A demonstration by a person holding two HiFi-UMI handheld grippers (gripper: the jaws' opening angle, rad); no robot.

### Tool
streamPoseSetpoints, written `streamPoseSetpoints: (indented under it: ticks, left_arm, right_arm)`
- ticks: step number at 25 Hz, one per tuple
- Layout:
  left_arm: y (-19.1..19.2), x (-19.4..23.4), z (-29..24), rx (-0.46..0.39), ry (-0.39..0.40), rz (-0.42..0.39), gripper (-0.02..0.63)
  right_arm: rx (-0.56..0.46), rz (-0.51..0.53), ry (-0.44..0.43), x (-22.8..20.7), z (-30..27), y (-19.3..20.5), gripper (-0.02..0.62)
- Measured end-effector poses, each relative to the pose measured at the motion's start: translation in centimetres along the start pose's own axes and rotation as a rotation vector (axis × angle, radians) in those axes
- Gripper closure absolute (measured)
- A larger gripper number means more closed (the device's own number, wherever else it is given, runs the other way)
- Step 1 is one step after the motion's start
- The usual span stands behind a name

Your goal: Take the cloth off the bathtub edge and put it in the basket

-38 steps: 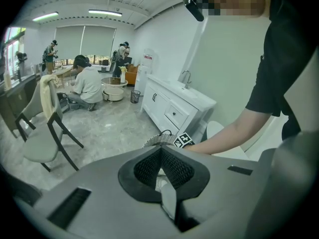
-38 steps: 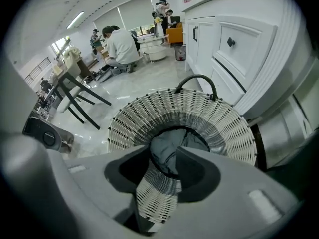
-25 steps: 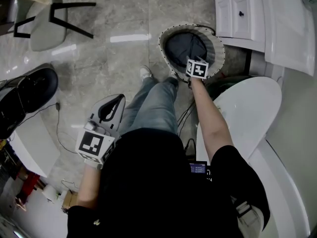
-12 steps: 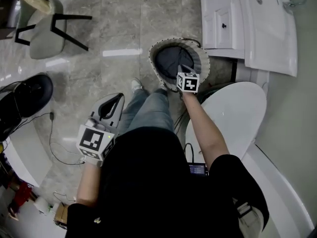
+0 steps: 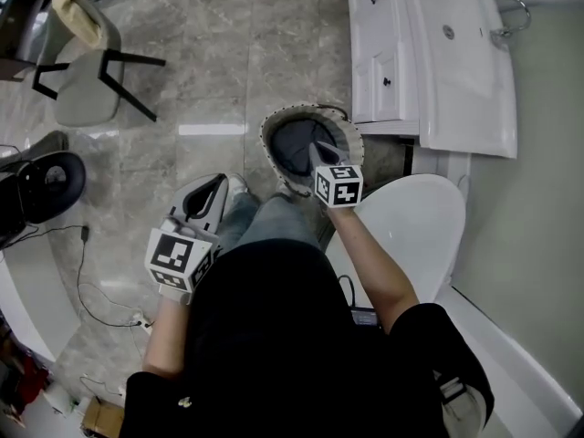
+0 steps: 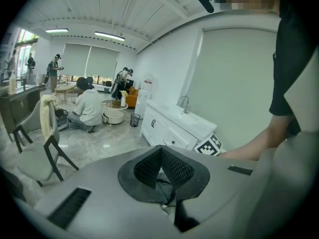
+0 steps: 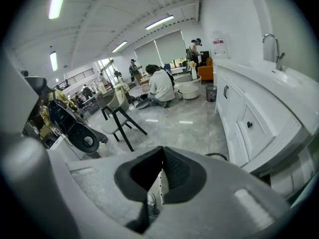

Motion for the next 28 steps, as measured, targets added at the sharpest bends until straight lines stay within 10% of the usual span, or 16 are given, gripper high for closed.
streamPoseSetpoints:
  ticks: [28]
  left_arm:
    - [-16.0,-0.4,3.0,-0.309,-0.004,-0.032,0.594]
  right_arm:
    - [-0.416,0.349,-0.165,13.2,20.0,-23.7,0.598]
Point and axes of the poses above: the fingertips, and each gripper's own axes: z backward along the fingers, x to its left, y out of its underside, the point moved 1 cm from there along z, backward along the fingers, and after that the axes turned 13 degrees about -y, right-handed, at the moved point
